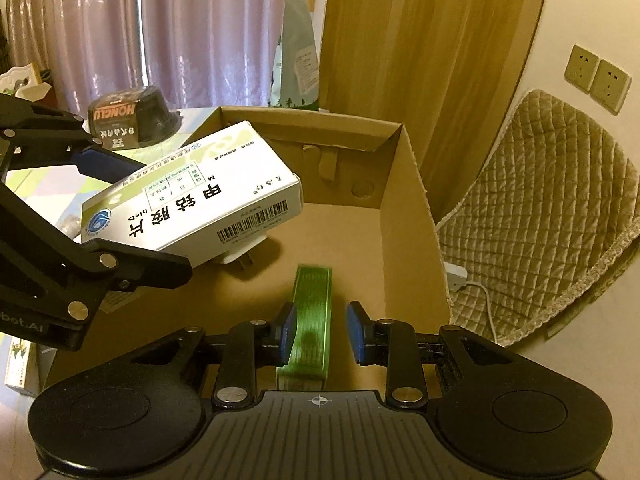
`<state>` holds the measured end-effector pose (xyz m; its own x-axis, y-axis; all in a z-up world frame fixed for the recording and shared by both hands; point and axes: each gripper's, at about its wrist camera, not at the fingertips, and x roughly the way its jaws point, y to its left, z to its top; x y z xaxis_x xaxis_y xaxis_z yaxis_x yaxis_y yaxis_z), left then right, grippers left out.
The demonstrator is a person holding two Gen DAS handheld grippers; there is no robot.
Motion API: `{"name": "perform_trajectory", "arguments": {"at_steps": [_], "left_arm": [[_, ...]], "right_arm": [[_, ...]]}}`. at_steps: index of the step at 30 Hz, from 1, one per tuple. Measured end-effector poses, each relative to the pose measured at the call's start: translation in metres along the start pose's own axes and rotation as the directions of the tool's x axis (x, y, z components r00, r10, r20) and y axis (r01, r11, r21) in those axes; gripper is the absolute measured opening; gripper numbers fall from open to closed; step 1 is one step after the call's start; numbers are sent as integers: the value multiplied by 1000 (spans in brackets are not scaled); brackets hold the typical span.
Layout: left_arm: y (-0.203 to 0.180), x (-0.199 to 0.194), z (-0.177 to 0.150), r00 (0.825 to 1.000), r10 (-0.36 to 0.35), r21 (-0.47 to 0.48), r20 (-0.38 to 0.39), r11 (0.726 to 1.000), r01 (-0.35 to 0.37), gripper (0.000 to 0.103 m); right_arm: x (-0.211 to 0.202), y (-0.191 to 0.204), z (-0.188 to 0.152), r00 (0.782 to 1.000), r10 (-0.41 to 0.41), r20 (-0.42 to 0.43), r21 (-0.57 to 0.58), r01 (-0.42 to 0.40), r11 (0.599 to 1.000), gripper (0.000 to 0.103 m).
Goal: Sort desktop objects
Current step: 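Carry the green box with the right tool while the left tool carries the white box to the cardboard box, then open the right tool to drop the green box while the left tool drops the white box inside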
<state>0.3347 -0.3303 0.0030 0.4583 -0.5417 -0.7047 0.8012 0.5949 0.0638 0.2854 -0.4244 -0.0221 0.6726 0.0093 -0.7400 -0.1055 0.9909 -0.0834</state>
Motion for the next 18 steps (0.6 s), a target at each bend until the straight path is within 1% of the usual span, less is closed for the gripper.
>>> {"name": "perform_trajectory", "arguments": {"at_steps": [18], "left_arm": [[2, 17, -1, 999, -9, -7, -32, 1000, 9, 68]], "right_arm": [[0, 1, -5, 1000, -20, -20, 2, 20, 1000, 30]]}}
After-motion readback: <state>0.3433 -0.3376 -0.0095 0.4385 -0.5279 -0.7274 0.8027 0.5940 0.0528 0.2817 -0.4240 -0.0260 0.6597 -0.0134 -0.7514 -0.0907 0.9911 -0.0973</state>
